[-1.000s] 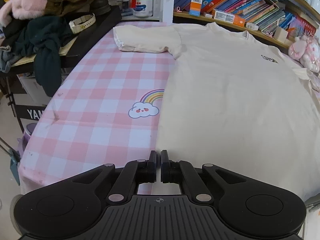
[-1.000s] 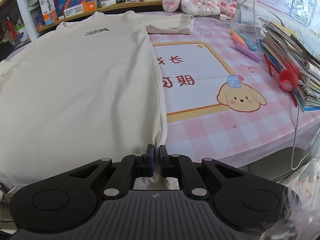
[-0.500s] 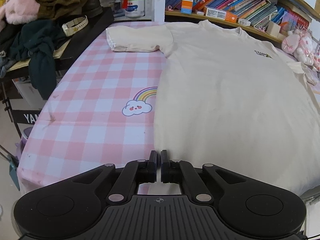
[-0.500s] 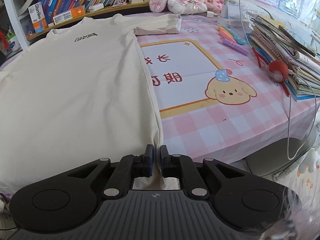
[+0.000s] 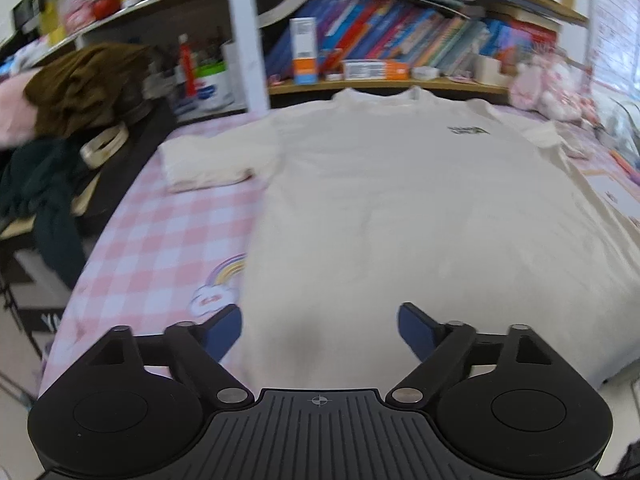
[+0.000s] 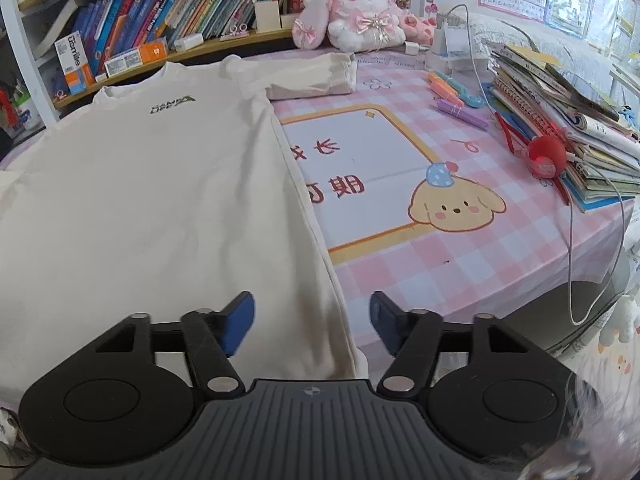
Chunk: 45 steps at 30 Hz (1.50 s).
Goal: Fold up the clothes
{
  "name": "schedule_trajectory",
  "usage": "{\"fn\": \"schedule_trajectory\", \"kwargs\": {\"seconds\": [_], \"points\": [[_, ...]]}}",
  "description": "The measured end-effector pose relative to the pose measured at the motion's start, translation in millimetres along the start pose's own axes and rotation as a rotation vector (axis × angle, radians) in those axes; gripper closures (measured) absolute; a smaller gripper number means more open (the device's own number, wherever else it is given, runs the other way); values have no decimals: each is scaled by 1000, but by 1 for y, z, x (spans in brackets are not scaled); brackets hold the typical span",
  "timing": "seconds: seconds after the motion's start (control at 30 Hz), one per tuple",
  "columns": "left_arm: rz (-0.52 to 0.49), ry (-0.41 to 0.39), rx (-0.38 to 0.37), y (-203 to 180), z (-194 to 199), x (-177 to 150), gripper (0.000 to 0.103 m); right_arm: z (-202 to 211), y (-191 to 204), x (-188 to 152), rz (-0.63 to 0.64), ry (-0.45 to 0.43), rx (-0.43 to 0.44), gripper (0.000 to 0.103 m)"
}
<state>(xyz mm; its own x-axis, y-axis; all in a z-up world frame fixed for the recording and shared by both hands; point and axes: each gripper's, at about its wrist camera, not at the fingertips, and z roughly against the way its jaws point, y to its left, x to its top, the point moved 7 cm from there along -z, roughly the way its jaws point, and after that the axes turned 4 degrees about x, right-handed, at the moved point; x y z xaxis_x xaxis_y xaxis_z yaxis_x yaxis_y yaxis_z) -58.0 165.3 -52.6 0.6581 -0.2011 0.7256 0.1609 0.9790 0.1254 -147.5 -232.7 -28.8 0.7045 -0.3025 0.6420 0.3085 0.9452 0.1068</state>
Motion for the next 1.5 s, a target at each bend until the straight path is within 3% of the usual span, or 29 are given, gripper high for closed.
{"fn": "schedule_trajectory", "kwargs": {"seconds": [0.17,0.4,0.67,1.07,1.3,1.5], "points": [[-9,-13,-41,-23,-3,4,10,-1,2,10,-4,-11,-3,38],[-4,24,-88,-45,-13,3,10,-9,2,20,11,-4,2,28],[61,70,-57,-65,-40,22,10,-38,-13,47,24,18,19,23],[126,135,-1,-111,-81,60,10,-121,-50,133,19,54,131,22],[58,167,23,-149,-89,71,10,-170,-71,186,2,65,182,22],[17,200,53,-164,-93,72,10,-203,-90,220,-147,91,232,24]]}}
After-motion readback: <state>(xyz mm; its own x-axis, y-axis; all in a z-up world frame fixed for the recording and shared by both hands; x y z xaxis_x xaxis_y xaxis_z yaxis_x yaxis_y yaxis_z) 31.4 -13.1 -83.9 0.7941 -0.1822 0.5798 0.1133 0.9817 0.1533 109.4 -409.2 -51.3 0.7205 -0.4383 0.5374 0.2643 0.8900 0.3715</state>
